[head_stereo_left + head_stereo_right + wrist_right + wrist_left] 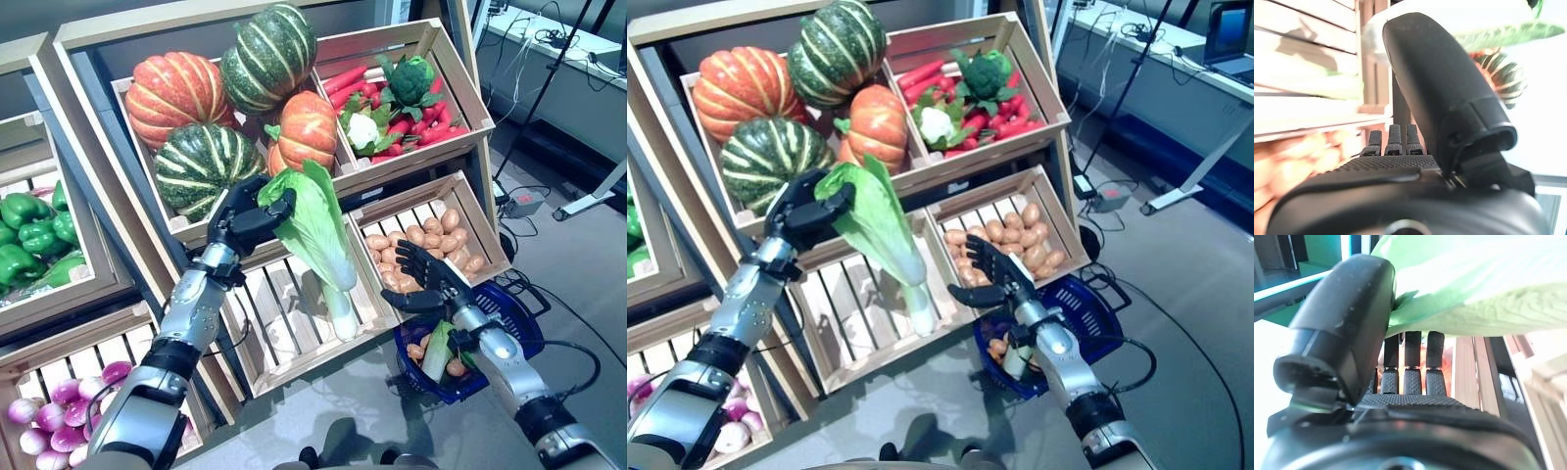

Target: Put vegetables into the basket

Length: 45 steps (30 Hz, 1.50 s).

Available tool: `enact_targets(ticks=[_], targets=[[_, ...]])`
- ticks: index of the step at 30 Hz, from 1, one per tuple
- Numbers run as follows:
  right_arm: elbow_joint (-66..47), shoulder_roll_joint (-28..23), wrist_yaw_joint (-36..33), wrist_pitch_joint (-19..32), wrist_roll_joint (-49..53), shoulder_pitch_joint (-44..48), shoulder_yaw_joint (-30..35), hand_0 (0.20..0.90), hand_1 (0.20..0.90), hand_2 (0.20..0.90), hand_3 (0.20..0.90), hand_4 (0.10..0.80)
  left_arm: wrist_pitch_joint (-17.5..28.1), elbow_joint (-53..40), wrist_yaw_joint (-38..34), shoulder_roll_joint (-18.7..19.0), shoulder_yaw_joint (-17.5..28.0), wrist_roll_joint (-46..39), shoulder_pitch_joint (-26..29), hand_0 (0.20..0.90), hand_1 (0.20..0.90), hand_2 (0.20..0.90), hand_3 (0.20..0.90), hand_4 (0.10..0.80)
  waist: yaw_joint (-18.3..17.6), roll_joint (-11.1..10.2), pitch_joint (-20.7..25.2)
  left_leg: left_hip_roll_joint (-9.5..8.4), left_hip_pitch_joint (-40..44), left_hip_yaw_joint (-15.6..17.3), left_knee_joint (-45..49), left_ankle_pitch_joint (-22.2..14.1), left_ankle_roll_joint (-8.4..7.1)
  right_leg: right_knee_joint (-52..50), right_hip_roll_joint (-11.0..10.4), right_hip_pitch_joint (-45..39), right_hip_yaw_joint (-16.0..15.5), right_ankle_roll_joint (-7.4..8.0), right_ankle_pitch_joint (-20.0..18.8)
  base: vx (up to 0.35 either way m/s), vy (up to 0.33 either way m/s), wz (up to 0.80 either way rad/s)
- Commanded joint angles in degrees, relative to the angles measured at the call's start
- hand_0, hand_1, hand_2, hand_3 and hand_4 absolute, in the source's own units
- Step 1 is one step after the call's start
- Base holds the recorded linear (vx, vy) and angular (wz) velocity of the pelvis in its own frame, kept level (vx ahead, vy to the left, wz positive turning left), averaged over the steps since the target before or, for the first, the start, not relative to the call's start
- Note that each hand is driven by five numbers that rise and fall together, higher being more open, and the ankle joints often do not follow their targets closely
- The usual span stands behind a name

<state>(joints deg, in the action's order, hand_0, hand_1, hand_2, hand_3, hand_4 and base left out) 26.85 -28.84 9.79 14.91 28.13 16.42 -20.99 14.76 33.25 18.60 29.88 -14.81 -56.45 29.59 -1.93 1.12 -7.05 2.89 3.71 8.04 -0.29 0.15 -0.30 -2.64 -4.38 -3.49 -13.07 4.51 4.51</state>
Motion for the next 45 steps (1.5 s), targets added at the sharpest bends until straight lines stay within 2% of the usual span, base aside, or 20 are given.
enact_targets(ticks=[1, 8, 16, 21, 30, 35, 42, 43, 45], targets=[[-3.32, -1.01, 3.36, 0.24, 4.33, 5.72, -1.55, 0.900, 0.900, 0.900, 0.900, 0.800, 2.57, -3.23, 2.83, 0.29, 1.92, -4.05, 6.19, 0.300, 0.300, 0.300, 0.300, 0.400, 1.29, -1.49, 5.61, -0.70, -1.14, -2.09, 0.15, -0.58, -3.69, 3.79, -2.71, -0.94, 1.01, 0.80, -4.67, -0.021, -0.034, 0.02], [-2.93, -0.26, 2.24, -5.20, 5.24, 11.00, -4.05, 0.900, 0.900, 0.900, 0.900, 0.800, -1.53, -9.13, 2.36, -1.80, -1.09, -2.27, 6.20, 0.300, 0.300, 0.300, 0.300, 0.400, 2.43, -2.16, 5.60, -0.77, -0.70, -2.15, 0.04, -0.78, -3.45, 3.92, -2.32, -1.59, 0.54, 0.56, -4.46, -0.009, -0.033, 0.01], [-2.48, 1.76, 7.72, -11.92, 9.43, 12.55, -6.65, 0.900, 0.900, 0.900, 0.900, 0.800, -3.96, -12.91, 2.10, -4.32, -2.75, -0.97, 5.35, 0.300, 0.300, 0.300, 0.300, 0.400, 3.19, -2.91, 6.10, -0.89, 0.83, -2.45, -1.29, -0.71, -3.19, 4.32, -2.13, -2.94, 0.27, 0.53, -4.16, 0.008, -0.015, 0.01], [-3.70, 2.87, 14.03, -15.46, 14.29, 12.42, -6.44, 0.900, 0.900, 0.900, 0.900, 0.800, -4.90, -14.11, 2.11, -4.68, -3.88, 0.14, 5.27, 0.300, 0.300, 0.300, 0.300, 0.400, 3.42, -3.20, 5.87, -0.88, 1.09, -2.46, -0.98, -0.95, -3.10, 4.00, -2.04, -3.30, 0.03, 0.41, -3.81, 0.002, -0.015, 0.02], [-3.39, 2.92, 16.91, -18.10, 15.08, 14.42, -7.15, 0.900, 0.900, 0.900, 0.900, 0.800, -6.39, -15.13, 3.55, -6.21, -4.54, -1.55, 5.67, 0.300, 0.300, 0.300, 0.300, 0.400, 3.54, -3.67, 6.26, -0.91, 2.16, -2.56, -1.63, -1.24, -3.08, 4.32, -1.89, -4.11, 0.07, 0.47, -3.58, 0.002, -0.011, 0.03], [-2.20, 5.28, 22.00, -19.83, 22.63, 17.14, -7.58, 0.900, 0.900, 0.900, 0.900, 0.800, -8.34, -16.81, 4.00, -7.99, -6.24, -1.81, 6.14, 0.300, 0.300, 0.300, 0.300, 0.400, 4.26, -3.73, 6.34, -0.89, 2.42, -2.80, -1.53, -1.33, -3.13, 4.38, -1.82, -4.66, -0.32, 0.37, -3.51, 0.000, 0.000, 0.00], [-0.39, 6.89, 19.41, -17.63, 24.38, 21.73, -7.02, 0.900, 0.900, 0.900, 0.900, 0.800, -12.15, -17.30, 5.42, -9.97, -8.43, -1.93, 5.96, 0.300, 0.300, 0.300, 0.300, 0.400, 5.32, -3.78, 6.45, -1.05, 2.74, -3.59, -1.54, -1.63, -3.13, 4.43, -1.90, -5.21, -0.83, 0.40, -3.39, 0.004, -0.001, 0.02], [-0.46, 6.76, 18.81, -17.44, 24.64, 22.05, -6.95, 0.300, 0.300, 0.300, 0.300, 0.400, -12.25, -17.26, 5.60, -10.08, -8.52, -1.80, 5.85, 0.300, 0.300, 0.300, 0.300, 0.400, 5.33, -3.80, 6.50, -1.04, 2.75, -3.61, -1.60, -1.63, -3.13, 4.47, -1.90, -5.22, -0.79, 0.41, -3.39, 0.004, 0.004, 0.07], [-0.39, 6.83, 17.50, -17.24, 26.61, 22.73, -6.72, 0.300, 0.300, 0.300, 0.300, 0.400, -12.43, -17.33, 5.79, -10.15, -8.76, -2.10, 5.57, 0.300, 0.300, 0.300, 0.300, 0.400, 5.40, -3.79, 6.45, -1.04, 2.90, -3.68, -1.77, -1.57, -3.14, 4.58, -1.90, -5.33, -0.75, 0.41, -3.45, 0.005, 0.007, 0.11]])
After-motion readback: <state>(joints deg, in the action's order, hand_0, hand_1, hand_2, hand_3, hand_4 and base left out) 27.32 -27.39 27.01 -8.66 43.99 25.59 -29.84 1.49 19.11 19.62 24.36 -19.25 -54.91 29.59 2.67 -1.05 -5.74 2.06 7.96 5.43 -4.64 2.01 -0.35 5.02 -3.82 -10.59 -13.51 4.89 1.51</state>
